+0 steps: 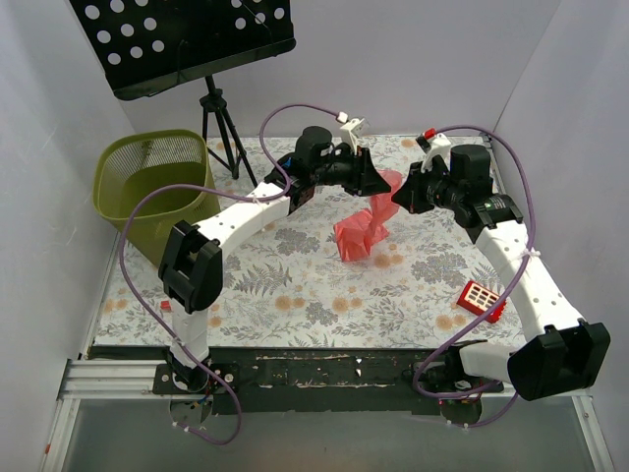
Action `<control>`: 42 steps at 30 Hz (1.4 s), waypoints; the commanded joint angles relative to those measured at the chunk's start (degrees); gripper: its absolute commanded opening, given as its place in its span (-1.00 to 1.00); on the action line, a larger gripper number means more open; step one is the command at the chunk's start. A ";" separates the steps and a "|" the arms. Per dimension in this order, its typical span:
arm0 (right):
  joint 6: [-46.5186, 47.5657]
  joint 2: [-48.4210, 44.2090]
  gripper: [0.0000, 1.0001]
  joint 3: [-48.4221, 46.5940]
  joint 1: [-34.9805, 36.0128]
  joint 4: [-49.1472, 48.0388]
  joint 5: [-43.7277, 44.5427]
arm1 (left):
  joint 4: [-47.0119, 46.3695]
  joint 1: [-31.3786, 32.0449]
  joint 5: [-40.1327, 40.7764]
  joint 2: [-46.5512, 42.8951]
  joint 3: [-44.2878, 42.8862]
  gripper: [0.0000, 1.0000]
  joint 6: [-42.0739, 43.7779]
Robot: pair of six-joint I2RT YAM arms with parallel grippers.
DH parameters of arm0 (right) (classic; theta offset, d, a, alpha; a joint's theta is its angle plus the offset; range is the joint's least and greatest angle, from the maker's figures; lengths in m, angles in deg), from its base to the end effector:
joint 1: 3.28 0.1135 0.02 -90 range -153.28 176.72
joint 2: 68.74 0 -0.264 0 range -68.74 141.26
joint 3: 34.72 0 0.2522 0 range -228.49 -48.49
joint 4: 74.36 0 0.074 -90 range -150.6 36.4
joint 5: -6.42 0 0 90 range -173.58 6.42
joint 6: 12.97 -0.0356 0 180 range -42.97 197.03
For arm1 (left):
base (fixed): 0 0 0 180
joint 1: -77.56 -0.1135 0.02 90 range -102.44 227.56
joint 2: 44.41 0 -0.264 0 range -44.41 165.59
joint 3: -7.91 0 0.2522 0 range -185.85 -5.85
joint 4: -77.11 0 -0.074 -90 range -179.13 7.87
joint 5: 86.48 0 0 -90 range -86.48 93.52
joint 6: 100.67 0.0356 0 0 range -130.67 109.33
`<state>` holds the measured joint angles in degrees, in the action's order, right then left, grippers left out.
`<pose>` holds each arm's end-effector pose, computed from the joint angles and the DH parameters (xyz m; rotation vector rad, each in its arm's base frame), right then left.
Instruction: Put the trash bags into the trash bin
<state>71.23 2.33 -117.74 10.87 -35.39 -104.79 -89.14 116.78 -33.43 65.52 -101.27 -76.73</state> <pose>0.2650 0.0801 0.3667 -0.3830 2.0237 0.5945 0.3439 -0.3083 0.3327 0.0420 2.2211 -1.7596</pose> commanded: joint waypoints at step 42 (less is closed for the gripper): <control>1.05 3.72 -0.07 -3.69 -2.11 -1.92 -8.49 | 0.63 -0.99 -3.22 -14.13 10.95 -1.00 17.55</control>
<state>70.95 4.78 -117.54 8.69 -34.95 -109.16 -87.87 115.91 -35.13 53.76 -90.95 -60.53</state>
